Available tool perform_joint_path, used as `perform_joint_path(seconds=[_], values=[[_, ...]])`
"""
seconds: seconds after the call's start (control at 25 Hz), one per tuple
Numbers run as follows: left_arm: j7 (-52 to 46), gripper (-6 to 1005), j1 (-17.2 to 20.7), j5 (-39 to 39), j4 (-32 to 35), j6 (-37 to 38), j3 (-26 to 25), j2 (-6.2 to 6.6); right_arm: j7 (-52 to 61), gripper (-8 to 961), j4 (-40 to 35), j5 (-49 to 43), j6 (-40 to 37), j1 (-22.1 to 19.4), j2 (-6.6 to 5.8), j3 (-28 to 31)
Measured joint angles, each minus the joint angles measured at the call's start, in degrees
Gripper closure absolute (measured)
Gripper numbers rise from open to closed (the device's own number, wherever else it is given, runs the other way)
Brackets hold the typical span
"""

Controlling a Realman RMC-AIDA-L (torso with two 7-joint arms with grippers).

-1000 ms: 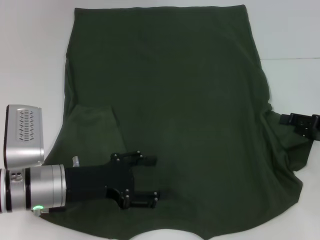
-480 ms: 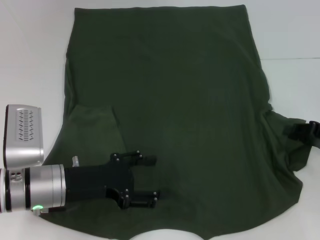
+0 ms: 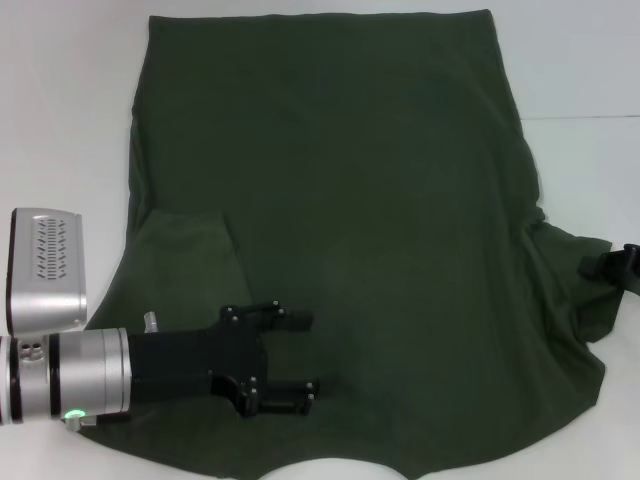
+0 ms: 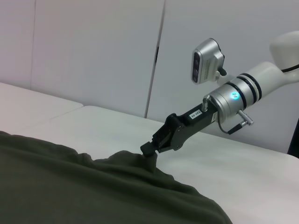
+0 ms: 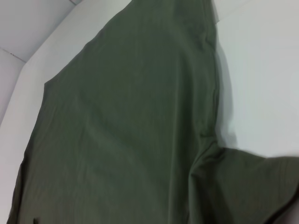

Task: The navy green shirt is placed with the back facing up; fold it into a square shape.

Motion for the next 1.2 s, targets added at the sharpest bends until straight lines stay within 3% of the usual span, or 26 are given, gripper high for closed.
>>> perform_joint_path(seconds=[0.44, 0.76, 1.2], values=[[-0.09, 141, -0.09, 0.0, -0.05, 0.0, 0.0, 0.0, -0.94, 922, -0.09, 0.38, 1.19, 0.01, 0.02, 2.71], [-0.17, 140, -0.09, 0.0, -0.05, 0.0, 0.0, 0.0, -1.22, 902, -0.07, 0.41, 0.63, 0.53, -0.81, 3.49], [-0.49, 140, -0.09, -0.02, -0.01, 0.0, -0.03, 0.0, 2.89, 875, 0.24, -0.01, -5.0, -1.58, -3.6, 3.38]])
